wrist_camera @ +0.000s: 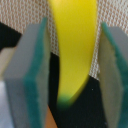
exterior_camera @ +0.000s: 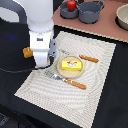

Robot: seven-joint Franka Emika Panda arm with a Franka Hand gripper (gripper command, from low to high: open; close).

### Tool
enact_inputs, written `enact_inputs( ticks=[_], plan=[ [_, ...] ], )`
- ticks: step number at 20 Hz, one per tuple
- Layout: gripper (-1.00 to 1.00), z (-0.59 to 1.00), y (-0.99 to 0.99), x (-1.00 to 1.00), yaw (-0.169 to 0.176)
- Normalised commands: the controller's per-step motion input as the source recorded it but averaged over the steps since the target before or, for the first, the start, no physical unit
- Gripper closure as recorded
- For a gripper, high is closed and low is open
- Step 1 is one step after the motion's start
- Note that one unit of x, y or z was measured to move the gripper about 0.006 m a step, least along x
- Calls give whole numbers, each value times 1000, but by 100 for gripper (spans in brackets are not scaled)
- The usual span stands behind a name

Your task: Interact with the objects in diverse but meaningful ways.

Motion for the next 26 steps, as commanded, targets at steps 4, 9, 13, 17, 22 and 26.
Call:
enact_inputs(
  ticks=[4,9,13,17,22,26],
  plan=[
    [-100,616,-28,204,3],
    [-100,1000,-7,202,-1],
    [-100,1000,-13,174,-6],
    [-100,1000,-3,221,-6],
    [-100,939,0,119,-18],
    [-100,139,0,8,-40]
  ],
)
